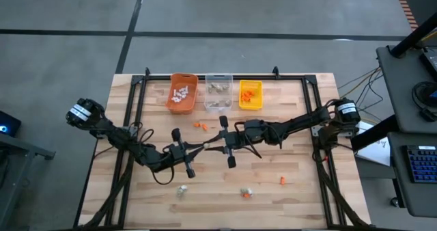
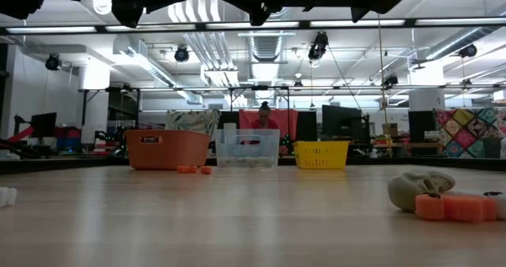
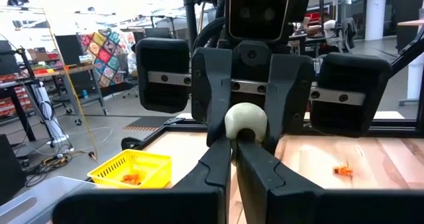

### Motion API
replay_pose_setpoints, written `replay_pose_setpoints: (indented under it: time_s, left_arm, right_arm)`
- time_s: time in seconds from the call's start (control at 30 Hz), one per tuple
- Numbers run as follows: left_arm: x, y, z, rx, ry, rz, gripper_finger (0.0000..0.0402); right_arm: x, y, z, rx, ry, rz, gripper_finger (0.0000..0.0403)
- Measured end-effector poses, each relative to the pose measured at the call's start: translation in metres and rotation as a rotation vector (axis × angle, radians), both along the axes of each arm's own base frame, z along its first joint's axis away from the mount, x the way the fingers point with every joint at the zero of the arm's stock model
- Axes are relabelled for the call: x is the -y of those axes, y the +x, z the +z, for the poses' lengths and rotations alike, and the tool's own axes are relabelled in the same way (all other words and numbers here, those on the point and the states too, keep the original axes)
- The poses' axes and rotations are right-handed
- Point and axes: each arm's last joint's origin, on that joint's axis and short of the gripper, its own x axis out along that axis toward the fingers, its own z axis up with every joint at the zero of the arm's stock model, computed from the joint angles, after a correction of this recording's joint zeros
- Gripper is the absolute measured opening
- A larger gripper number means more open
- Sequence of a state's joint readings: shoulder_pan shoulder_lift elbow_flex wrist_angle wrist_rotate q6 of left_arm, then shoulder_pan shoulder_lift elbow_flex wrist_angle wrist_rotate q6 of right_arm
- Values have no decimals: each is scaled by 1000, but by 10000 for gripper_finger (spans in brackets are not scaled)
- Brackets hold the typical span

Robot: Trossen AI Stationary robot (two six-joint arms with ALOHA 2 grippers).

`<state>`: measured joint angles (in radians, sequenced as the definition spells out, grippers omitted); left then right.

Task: Sort Halloween decoration
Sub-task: Put the gray skull toy into the transparent bin

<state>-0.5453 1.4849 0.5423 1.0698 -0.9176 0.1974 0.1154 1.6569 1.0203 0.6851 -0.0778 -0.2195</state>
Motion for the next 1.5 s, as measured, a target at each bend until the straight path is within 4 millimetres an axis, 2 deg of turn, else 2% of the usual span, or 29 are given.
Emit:
replay_pose_setpoints:
  time_s: [0.13, 0.37, 0.53, 0.63, 0.87, 1.13, 1.27, 1.5]
  left_arm:
    - [0, 0, -1, -7, 5, -3, 13]
    - [0, 0, -3, -31, 23, 18, 85]
    - [-3, -2, -8, -95, 43, 135, 126]
    - [-3, -3, -10, -112, 46, 140, 139]
    - [-3, -3, -15, -141, 32, 136, 143]
    - [-6, -4, -10, -109, -20, 142, 135]
    - [-8, -8, 0, -74, -49, 141, 129]
    - [-16, -22, 15, -92, -69, 144, 122]
  right_arm:
    - [0, 0, 0, -4, 16, -1, 66]
    - [3, 0, -3, -39, 48, -6, 69]
    - [18, -1, -4, -104, 94, -57, 69]
    - [31, -4, -2, -142, 137, -95, 70]
    - [79, -10, 1, -211, 205, -237, 70]
    - [158, -3, 11, -451, 250, -459, 70]
    - [196, 3, 4, -575, 281, -541, 70]
    - [247, 18, -28, -817, 335, -633, 70]
